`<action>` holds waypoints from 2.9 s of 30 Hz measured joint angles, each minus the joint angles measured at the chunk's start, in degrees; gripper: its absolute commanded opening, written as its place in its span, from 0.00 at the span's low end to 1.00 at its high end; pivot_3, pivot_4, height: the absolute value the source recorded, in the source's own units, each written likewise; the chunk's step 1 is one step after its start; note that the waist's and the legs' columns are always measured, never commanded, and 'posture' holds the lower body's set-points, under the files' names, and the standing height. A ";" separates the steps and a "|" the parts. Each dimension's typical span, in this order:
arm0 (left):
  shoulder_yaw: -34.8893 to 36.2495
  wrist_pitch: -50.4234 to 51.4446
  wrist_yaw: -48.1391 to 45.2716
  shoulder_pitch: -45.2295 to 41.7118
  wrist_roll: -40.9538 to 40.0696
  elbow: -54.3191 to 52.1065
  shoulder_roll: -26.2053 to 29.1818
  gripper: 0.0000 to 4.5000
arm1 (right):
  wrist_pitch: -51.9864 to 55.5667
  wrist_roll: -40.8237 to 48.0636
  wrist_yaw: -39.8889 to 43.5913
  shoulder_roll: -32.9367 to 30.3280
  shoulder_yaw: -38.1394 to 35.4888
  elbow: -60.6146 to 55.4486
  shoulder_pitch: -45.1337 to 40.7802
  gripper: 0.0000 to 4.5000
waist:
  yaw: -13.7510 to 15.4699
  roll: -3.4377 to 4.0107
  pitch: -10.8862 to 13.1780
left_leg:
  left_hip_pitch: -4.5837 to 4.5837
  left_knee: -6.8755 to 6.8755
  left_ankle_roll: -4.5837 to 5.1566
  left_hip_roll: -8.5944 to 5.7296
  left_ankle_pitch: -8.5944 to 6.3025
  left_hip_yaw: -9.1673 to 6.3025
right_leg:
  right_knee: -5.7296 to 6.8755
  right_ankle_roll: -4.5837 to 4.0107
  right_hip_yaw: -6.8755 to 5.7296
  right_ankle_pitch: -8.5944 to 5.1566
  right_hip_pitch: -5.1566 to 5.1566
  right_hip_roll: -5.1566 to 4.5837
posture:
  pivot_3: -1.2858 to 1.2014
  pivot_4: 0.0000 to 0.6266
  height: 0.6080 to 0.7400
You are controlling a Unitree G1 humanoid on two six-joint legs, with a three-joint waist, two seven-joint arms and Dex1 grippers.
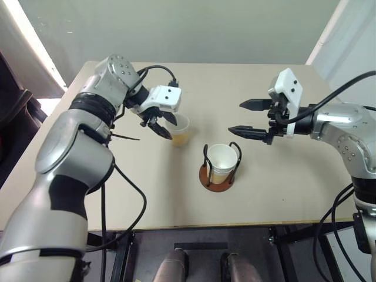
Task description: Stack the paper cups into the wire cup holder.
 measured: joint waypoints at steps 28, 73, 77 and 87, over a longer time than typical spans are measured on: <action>13.56 -3.21 3.10 3.64 20.71 3.06 -3.88 0.00 | 5.23 4.60 2.00 -5.31 -6.46 -8.10 6.18 0.96 | -0.65 0.01 -0.01 | 0.24 0.05 -0.03 0.09 0.00 0.16 | 0.28 -0.08 0.12 -0.04 -0.03 0.09 | 0.52 0.24 1.00; -23.22 -2.97 -0.19 -5.99 -33.85 -47.40 15.39 0.00 | 0.42 16.35 10.82 -14.75 -22.95 -13.37 20.28 0.96 | -0.84 0.29 -0.02 | 0.56 0.34 0.13 0.19 -0.54 0.13 | 0.25 -0.14 0.01 -0.20 0.52 0.15 | 0.52 0.24 1.00; -23.05 -3.05 -0.19 -5.96 -32.44 -45.78 13.66 0.04 | 0.36 16.36 10.61 -14.76 -22.94 -13.48 20.29 0.96 | -0.78 0.30 -0.01 | 0.54 0.34 0.11 0.19 -0.57 0.12 | 0.26 -0.13 0.04 -0.20 0.52 0.12 | 0.52 0.24 1.00; -20.17 -2.15 -0.20 -5.40 -28.40 -40.61 9.72 0.67 | 0.34 16.35 11.24 -15.03 -21.28 -13.44 20.40 0.96 | -0.77 0.30 -0.01 | 0.55 0.33 0.06 0.19 -0.61 0.14 | 0.24 -0.11 0.00 -0.22 0.52 0.17 | 0.52 0.24 1.00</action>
